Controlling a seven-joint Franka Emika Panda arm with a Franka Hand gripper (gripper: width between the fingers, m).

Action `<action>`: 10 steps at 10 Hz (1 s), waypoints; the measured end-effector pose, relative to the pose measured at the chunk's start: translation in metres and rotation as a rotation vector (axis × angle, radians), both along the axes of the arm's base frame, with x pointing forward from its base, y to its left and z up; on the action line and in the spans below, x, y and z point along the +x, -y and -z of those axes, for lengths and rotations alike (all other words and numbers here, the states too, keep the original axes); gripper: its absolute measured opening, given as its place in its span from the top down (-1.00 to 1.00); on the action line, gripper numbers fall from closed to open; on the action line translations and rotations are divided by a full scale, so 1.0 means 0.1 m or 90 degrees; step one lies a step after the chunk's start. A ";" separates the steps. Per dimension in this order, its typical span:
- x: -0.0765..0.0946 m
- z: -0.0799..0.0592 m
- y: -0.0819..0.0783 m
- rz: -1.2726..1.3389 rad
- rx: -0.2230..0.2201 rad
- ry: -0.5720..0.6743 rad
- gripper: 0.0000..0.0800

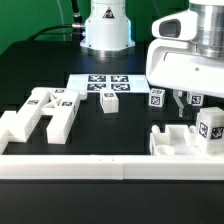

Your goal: Assemble chair

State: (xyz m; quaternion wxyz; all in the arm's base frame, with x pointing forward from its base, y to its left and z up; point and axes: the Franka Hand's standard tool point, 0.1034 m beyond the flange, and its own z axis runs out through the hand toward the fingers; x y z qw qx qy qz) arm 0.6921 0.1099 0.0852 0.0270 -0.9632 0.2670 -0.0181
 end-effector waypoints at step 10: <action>-0.02 0.04 -0.01 -0.387 -0.018 0.019 -0.62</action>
Offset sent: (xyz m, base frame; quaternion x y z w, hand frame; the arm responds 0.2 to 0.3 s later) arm -0.0111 0.0026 -0.0003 0.0009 0.0028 -0.1957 0.9807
